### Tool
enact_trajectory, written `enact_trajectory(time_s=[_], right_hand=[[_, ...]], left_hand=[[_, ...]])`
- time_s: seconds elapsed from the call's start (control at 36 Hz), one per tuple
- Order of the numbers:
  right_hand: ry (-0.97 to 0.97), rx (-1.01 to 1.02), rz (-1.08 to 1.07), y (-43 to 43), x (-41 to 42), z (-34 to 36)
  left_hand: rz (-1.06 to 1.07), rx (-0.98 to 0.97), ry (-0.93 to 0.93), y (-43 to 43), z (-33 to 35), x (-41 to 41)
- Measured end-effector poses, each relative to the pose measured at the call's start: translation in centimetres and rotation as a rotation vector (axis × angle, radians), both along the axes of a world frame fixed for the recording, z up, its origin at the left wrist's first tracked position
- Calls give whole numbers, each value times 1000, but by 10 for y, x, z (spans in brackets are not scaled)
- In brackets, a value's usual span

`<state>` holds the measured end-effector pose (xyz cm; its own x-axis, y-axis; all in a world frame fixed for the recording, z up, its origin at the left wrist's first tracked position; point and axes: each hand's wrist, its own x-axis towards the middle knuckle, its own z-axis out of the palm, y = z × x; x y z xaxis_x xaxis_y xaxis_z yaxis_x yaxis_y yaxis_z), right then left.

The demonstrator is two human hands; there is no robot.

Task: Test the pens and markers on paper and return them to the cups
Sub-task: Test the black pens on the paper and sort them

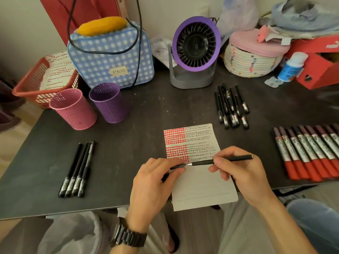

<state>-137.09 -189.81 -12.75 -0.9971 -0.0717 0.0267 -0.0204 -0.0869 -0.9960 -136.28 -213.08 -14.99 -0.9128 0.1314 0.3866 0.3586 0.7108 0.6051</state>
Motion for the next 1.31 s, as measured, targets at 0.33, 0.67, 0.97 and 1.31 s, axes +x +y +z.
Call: enact_trajectory(time_s=[0.33,0.67,0.97,1.31], right_hand=[[-22,195,62,-14,2,9],[-55,302,39,-18,3,14],[-116,366,80,-18,14,26],[278,704,-155,-85,14,50]], left_hand=[[-32,94,10,-2,-7,-1],[-33,55,8,-1,-12,0],[69,265,5,-25,19,2],[673,353,-109,-202,60,45]])
